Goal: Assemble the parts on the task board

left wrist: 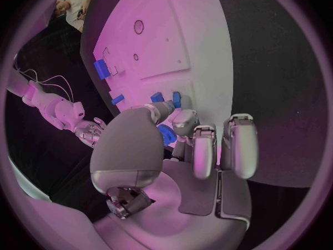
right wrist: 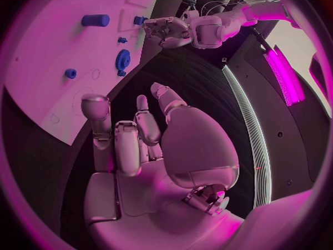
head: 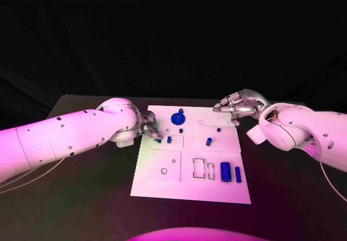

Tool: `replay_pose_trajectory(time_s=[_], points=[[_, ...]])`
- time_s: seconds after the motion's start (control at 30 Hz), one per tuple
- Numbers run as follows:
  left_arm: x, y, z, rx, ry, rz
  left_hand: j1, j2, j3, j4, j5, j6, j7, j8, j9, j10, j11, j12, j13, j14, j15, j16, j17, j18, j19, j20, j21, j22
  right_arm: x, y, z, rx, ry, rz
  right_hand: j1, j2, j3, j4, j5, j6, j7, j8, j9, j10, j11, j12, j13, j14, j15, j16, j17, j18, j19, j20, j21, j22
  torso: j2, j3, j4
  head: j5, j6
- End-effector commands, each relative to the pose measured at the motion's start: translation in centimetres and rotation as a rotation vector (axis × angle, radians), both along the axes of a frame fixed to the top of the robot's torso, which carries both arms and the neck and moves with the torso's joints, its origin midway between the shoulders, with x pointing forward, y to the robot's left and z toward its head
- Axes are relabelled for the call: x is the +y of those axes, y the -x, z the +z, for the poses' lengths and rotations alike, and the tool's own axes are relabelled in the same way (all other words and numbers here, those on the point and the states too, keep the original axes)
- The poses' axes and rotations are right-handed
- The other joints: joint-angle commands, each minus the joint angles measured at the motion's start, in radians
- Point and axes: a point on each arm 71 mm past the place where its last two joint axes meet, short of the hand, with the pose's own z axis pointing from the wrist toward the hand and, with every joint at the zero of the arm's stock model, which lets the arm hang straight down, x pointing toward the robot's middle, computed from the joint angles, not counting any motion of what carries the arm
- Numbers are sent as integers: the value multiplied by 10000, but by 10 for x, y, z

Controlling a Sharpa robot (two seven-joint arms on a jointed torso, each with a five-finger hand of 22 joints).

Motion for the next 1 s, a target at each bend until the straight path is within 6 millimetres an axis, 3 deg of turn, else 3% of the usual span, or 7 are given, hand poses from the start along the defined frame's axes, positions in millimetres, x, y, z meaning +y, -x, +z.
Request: replay_pose_trajectory(time_s=[0.03, 0.43, 1.0], points=[[-5, 3, -5, 468, -57, -102, -226, -7, 546, -617, 17, 357, -298, 24, -1, 115, -21, 62, 37, 1072, -79, 31, 2629, -91, 240, -56, 55, 1031, 2, 1, 0, -5, 53, 192, -73, 55, -9, 75, 38, -47, -3, 34, 17, -40, -8, -44, -17, -22, 65, -66, 542, -69, -56, 1, -10, -12, 2, -2, -5, -29, -17], [-9, 1, -8, 530, -308, 83, -786, 2, -224, -254, 18, 497, -404, 164, 142, 173, -112, 121, 28, 1072, -163, 31, 2629, -137, 345, -126, 177, 1234, 2, 1, -1, 214, -185, 125, -73, 55, -9, 75, 38, -47, -3, 34, 17, -40, -8, -44, -17, -22, 65, -66, 542, -69, -56, 1, -10, -12, -2, 8, -8, -47, -25], [-3, -1, -8, 490, -456, 350, -1325, -16, -1256, 290, 17, 574, -423, 219, 246, 213, -127, 251, 107, 1072, -184, 31, 2629, -164, 406, -162, 245, 1353, 0, 1, -1, 223, -214, 79, -93, 50, -20, 89, 39, -59, 2, 33, 24, -85, -5, -113, -82, -54, 67, -108, 481, -47, -113, 3, -105, -98, -2, -7, 6, -82, -8]])
